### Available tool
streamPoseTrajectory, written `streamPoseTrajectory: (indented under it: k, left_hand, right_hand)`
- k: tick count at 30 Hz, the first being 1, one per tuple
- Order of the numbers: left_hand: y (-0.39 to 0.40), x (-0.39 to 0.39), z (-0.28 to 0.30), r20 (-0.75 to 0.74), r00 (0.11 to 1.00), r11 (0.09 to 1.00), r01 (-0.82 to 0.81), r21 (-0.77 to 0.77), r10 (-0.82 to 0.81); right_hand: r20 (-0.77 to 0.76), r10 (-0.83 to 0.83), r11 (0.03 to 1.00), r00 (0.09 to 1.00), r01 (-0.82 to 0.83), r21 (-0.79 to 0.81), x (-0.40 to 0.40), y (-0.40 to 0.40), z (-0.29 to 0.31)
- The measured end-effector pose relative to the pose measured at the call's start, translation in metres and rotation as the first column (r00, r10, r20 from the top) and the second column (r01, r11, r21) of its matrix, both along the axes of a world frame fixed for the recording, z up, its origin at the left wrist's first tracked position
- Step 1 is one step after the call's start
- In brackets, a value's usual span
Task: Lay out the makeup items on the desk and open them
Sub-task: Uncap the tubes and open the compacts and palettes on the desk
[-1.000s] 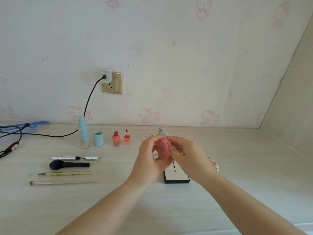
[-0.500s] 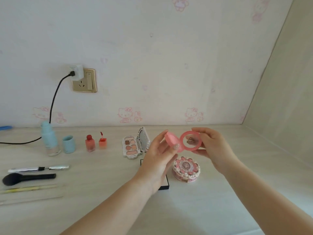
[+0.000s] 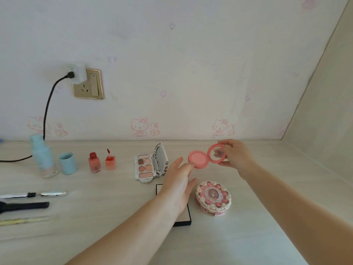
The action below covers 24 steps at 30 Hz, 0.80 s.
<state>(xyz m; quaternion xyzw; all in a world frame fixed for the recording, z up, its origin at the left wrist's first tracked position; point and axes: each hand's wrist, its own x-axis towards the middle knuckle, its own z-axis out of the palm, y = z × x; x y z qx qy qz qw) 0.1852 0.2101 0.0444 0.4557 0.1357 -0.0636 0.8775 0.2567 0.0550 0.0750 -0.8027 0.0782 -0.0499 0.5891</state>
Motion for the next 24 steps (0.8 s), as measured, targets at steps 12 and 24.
streamPoseTrajectory:
  k: [12,24]
  left_hand:
    - [0.009,0.016,0.012,-0.167,0.984,0.988,-0.080,-0.135,0.057]
    - [0.030,-0.001,0.016,-0.089,0.995,0.985,-0.051,-0.162,0.037]
  right_hand:
    - [-0.064,0.050,0.993,0.997,-0.057,-0.100,0.029,0.033,-0.029]
    - [-0.026,0.069,0.962,0.997,-0.074,-0.263,0.024,0.034,-0.022]
